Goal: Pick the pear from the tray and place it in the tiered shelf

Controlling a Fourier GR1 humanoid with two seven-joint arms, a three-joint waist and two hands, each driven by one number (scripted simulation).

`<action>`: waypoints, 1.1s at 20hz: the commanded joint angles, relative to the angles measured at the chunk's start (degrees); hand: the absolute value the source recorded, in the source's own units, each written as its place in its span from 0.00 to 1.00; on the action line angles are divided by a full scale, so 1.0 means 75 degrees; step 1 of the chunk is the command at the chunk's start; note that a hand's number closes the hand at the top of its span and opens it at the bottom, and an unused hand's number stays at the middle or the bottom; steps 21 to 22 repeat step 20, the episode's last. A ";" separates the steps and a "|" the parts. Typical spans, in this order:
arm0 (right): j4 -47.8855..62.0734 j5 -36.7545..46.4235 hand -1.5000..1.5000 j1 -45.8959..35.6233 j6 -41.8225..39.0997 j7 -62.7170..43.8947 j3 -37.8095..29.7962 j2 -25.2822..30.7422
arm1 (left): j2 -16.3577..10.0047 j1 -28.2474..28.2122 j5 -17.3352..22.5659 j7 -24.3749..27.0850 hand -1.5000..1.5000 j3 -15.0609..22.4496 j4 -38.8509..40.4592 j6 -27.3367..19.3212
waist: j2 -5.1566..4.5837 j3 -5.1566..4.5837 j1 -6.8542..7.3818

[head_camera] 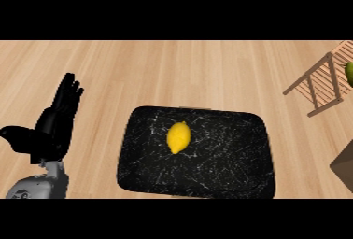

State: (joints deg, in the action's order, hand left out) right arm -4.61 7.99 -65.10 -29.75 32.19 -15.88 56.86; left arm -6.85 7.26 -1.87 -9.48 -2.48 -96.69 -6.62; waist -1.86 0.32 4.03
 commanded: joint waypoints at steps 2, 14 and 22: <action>0.0311 -0.0298 0.00 -0.0081 -0.0466 -0.0694 -0.0337 0.0847 | 0.0026 0.0231 0.0001 -0.0054 0.50 -0.0032 0.0151 -0.0044 | -0.0059 0.0009 -0.0014; 0.0282 -0.0568 0.00 0.0763 -0.1483 -0.0601 -0.0607 0.1746 | -0.0034 0.0002 0.0169 0.0048 0.50 -0.0089 -0.0079 0.0116 | -0.0115 0.0082 0.0043; 0.0117 -0.0683 0.00 0.0979 -0.1626 -0.0625 -0.0715 0.1718 | -0.0086 0.0037 0.0159 0.0084 0.50 -0.0113 -0.0042 0.0151 | -0.0137 0.0094 0.0089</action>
